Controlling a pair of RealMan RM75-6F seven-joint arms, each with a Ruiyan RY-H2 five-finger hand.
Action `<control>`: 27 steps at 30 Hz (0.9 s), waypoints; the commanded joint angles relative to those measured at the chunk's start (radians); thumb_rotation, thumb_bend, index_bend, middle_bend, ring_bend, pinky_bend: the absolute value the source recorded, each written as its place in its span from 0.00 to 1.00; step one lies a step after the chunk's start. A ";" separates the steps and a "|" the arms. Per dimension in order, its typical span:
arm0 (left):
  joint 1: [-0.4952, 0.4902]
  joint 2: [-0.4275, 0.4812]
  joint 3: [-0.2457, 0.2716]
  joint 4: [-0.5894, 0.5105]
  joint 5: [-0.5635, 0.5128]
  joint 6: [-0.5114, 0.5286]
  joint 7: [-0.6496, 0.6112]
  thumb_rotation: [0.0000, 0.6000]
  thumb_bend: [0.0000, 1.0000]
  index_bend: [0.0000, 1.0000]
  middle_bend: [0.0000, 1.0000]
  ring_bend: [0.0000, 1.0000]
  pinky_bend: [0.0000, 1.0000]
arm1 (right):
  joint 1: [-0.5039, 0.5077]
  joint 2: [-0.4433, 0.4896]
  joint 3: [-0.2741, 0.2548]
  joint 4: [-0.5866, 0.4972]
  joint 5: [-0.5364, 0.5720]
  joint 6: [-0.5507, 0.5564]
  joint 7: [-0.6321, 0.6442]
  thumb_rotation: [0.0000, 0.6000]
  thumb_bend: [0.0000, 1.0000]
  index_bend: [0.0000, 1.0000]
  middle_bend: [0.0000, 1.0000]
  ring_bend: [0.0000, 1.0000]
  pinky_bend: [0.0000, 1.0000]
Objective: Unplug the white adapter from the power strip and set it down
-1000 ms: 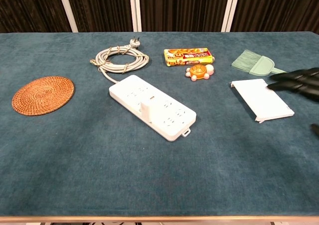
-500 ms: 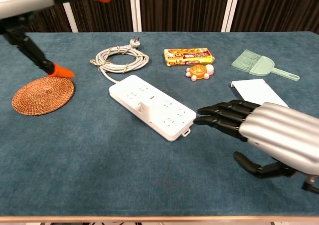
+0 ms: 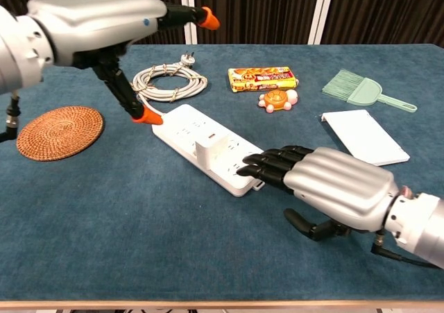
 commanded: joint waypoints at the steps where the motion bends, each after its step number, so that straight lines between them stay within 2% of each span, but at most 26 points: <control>1: -0.024 -0.023 0.001 0.010 -0.020 -0.007 0.016 1.00 0.00 0.06 0.06 0.00 0.00 | 0.012 -0.017 0.003 0.016 0.014 -0.011 -0.002 1.00 0.69 0.05 0.05 0.07 0.13; 16: -0.122 -0.127 0.016 0.105 -0.115 -0.017 0.060 1.00 0.00 0.13 0.14 0.00 0.00 | 0.045 -0.055 -0.005 0.066 0.054 -0.016 0.009 1.00 0.70 0.05 0.05 0.07 0.13; 27: -0.183 -0.149 0.019 0.203 -0.160 -0.050 0.064 1.00 0.02 0.21 0.22 0.02 0.01 | 0.050 -0.056 -0.023 0.073 0.070 -0.004 0.012 1.00 0.69 0.06 0.05 0.08 0.13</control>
